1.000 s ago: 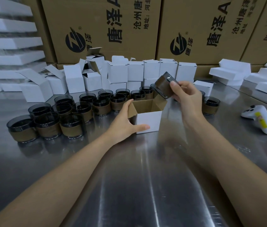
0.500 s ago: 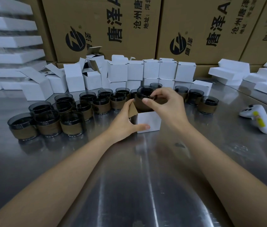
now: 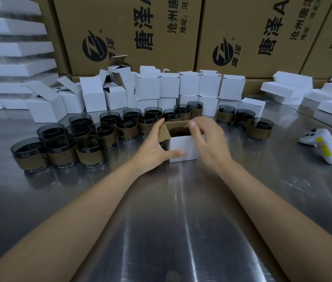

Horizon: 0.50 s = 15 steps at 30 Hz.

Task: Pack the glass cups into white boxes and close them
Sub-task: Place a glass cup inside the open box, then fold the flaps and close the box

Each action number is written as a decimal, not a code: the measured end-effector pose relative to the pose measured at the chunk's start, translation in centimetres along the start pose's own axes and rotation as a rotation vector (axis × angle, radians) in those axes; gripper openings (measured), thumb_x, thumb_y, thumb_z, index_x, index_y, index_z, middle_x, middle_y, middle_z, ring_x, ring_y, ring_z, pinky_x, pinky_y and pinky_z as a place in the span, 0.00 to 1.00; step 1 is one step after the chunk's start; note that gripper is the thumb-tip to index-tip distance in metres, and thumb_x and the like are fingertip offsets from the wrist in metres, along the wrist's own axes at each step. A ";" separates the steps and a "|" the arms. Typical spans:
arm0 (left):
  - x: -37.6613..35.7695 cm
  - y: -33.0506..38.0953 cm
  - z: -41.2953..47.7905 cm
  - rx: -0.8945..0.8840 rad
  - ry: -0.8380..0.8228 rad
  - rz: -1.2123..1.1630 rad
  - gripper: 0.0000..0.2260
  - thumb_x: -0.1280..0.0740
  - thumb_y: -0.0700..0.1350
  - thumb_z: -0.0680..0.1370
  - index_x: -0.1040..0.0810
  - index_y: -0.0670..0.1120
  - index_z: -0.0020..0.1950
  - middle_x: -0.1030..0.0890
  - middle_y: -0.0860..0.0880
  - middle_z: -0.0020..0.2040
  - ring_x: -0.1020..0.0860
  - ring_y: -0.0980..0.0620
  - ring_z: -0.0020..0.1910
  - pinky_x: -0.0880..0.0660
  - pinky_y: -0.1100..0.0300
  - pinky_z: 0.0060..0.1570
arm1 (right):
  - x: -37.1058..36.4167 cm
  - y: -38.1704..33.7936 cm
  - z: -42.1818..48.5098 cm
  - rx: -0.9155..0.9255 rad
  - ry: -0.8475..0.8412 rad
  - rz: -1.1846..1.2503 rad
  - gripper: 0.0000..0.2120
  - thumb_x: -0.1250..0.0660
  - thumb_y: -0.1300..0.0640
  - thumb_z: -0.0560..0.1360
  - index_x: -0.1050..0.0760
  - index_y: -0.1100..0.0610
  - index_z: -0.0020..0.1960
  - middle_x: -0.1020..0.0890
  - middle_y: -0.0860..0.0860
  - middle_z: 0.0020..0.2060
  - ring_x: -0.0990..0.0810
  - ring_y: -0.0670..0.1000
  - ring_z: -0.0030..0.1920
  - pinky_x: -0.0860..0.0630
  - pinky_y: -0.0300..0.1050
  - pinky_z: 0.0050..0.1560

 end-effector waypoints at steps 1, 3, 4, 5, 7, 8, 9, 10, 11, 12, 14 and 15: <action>0.2 0.1 0.0 0.010 0.034 -0.045 0.49 0.22 0.51 0.68 0.50 0.52 0.79 0.34 0.54 0.73 0.34 0.58 0.69 0.39 0.66 0.64 | 0.5 0.4 0.0 -0.037 0.103 0.115 0.16 0.46 0.53 0.81 0.21 0.59 0.53 0.21 0.49 0.50 0.26 0.47 0.55 0.31 0.40 0.57; 0.9 0.1 0.1 0.047 0.141 -0.171 0.42 0.28 0.53 0.73 0.50 0.51 0.79 0.35 0.54 0.74 0.34 0.59 0.68 0.39 0.64 0.66 | 1.1 1.8 0.0 -0.204 0.243 0.274 0.15 0.47 0.56 0.82 0.24 0.57 0.60 0.23 0.48 0.55 0.26 0.44 0.56 0.32 0.31 0.58; 1.2 0.0 0.2 0.074 0.192 -0.251 0.36 0.32 0.56 0.76 0.47 0.51 0.79 0.33 0.55 0.72 0.33 0.59 0.67 0.38 0.61 0.68 | 1.1 2.8 -0.1 -0.331 0.267 0.358 0.15 0.47 0.56 0.83 0.26 0.55 0.63 0.23 0.49 0.58 0.25 0.45 0.56 0.32 0.33 0.60; 1.5 -0.1 0.3 0.101 0.232 -0.338 0.31 0.38 0.58 0.79 0.44 0.50 0.78 0.30 0.55 0.70 0.31 0.58 0.67 0.37 0.58 0.70 | 0.7 3.7 -0.2 -0.474 0.270 0.462 0.15 0.48 0.55 0.84 0.28 0.54 0.65 0.23 0.50 0.59 0.23 0.47 0.56 0.29 0.38 0.62; 1.8 -0.4 0.6 0.131 0.292 -0.507 0.25 0.49 0.58 0.83 0.39 0.47 0.76 0.27 0.50 0.69 0.27 0.55 0.63 0.34 0.56 0.69 | 0.0 5.3 -0.3 -0.751 0.252 0.672 0.13 0.48 0.55 0.84 0.29 0.53 0.63 0.22 0.55 0.59 0.20 0.53 0.54 0.24 0.47 0.61; 1.9 -0.5 0.7 0.142 0.316 -0.572 0.25 0.52 0.57 0.84 0.37 0.45 0.75 0.26 0.47 0.69 0.25 0.55 0.61 0.32 0.56 0.67 | -0.2 5.8 -0.4 -0.846 0.241 0.750 0.11 0.47 0.57 0.83 0.29 0.53 0.61 0.21 0.57 0.58 0.19 0.55 0.53 0.23 0.49 0.60; 2.0 -0.7 0.7 0.152 0.334 -0.618 0.24 0.53 0.56 0.84 0.36 0.44 0.74 0.25 0.45 0.67 0.24 0.54 0.59 0.30 0.57 0.66 | -0.4 6.1 -0.4 -0.894 0.224 0.801 0.11 0.46 0.58 0.82 0.28 0.55 0.60 0.20 0.58 0.56 0.18 0.56 0.53 0.22 0.49 0.59; 2.1 -0.8 0.7 0.161 0.347 -0.644 0.24 0.53 0.55 0.84 0.34 0.43 0.73 0.23 0.44 0.66 0.23 0.53 0.58 0.28 0.57 0.64 | -0.5 6.1 -0.3 -0.906 0.198 0.836 0.11 0.45 0.59 0.82 0.27 0.57 0.60 0.18 0.58 0.53 0.17 0.55 0.51 0.21 0.48 0.58; 2.1 -0.9 0.7 0.168 0.356 -0.661 0.23 0.52 0.54 0.85 0.33 0.42 0.72 0.22 0.43 0.64 0.23 0.52 0.57 0.27 0.58 0.62 | -0.7 6.0 -0.3 -0.898 0.168 0.861 0.12 0.43 0.59 0.81 0.25 0.58 0.61 0.17 0.58 0.50 0.17 0.54 0.49 0.21 0.47 0.56; 2.1 -1.1 0.7 0.172 0.363 -0.672 0.22 0.51 0.53 0.85 0.31 0.41 0.71 0.21 0.43 0.63 0.22 0.52 0.57 0.26 0.59 0.60 | -1.0 5.6 -0.2 -0.880 0.133 0.879 0.13 0.42 0.59 0.81 0.25 0.59 0.62 0.17 0.57 0.49 0.17 0.54 0.48 0.20 0.46 0.55; 2.1 -1.1 0.7 0.173 0.374 -0.688 0.20 0.50 0.51 0.85 0.29 0.42 0.69 0.20 0.42 0.61 0.21 0.50 0.56 0.24 0.59 0.59 | -1.4 4.8 -0.2 -0.832 0.069 0.874 0.13 0.42 0.57 0.81 0.24 0.58 0.62 0.17 0.57 0.52 0.17 0.53 0.50 0.21 0.46 0.55; 2.2 -1.1 0.7 0.170 0.380 -0.698 0.19 0.50 0.51 0.85 0.28 0.42 0.67 0.20 0.42 0.60 0.20 0.49 0.56 0.24 0.58 0.59 | -1.6 4.4 -0.2 -0.804 0.047 0.865 0.13 0.42 0.57 0.81 0.23 0.57 0.61 0.17 0.55 0.53 0.18 0.53 0.52 0.22 0.47 0.57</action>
Point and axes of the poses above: each hand's wrist, its own z-axis towards the middle knuckle, its own x-axis out of the back of the hand, y = z × x, the point moved 4 cm from there along z, towards the middle knuckle
